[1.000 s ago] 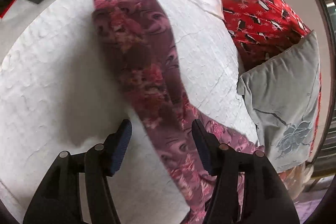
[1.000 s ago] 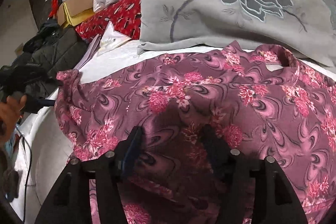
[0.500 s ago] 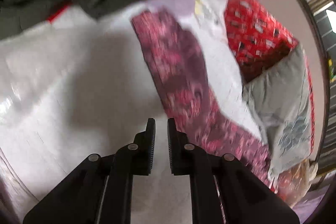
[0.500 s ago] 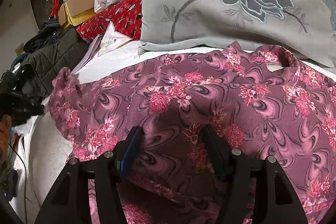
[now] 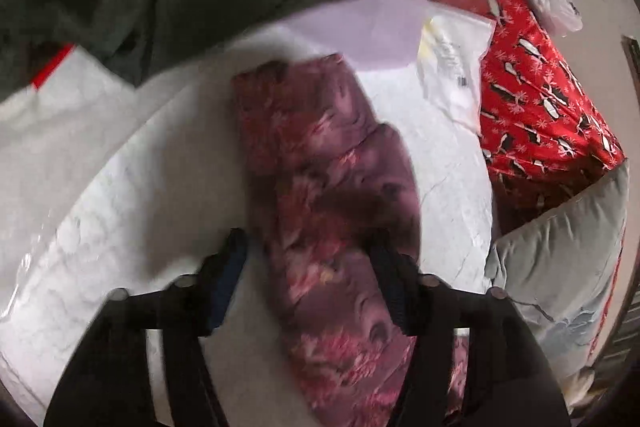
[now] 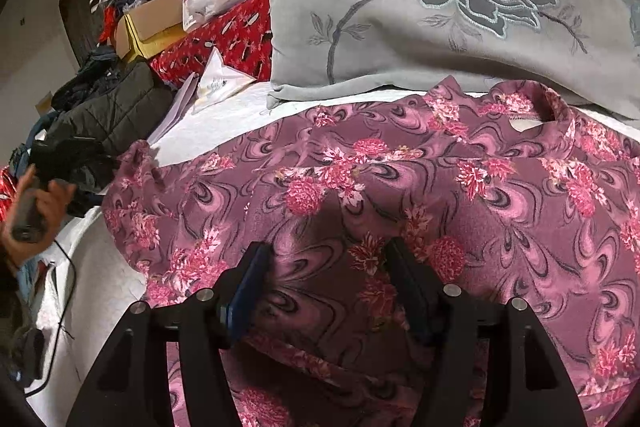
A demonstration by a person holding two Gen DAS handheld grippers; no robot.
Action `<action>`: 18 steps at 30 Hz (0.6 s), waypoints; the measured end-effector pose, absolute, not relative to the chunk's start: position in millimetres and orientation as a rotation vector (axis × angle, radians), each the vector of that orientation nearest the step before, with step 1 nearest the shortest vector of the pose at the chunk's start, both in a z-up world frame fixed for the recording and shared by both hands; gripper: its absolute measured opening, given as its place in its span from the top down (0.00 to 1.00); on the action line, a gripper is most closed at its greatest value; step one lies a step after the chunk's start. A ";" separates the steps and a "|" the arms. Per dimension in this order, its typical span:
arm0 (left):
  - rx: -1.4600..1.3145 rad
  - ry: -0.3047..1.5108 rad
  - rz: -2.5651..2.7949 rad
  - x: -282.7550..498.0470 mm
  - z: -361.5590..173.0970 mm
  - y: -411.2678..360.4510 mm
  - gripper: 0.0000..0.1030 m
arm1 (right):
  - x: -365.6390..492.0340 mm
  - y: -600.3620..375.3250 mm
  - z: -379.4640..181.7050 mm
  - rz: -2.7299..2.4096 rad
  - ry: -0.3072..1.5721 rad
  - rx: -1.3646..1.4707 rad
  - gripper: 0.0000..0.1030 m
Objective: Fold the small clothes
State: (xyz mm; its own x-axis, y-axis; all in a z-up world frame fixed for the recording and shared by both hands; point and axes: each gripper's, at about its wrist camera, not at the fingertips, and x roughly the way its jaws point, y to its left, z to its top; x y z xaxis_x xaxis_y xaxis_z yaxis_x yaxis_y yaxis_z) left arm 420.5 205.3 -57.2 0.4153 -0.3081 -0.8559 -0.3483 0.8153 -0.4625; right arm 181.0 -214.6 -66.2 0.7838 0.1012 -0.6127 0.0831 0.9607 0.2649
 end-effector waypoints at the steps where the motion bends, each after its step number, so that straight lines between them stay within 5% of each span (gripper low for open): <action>1: -0.642 1.172 0.022 423.5 -57.6 203.1 0.98 | 180.5 -216.0 -66.4 0.016 0.669 0.296 0.36; 18: -0.407 0.982 0.009 362.5 33.9 193.9 0.98 | 185.6 -210.7 -57.3 0.006 0.731 0.267 0.35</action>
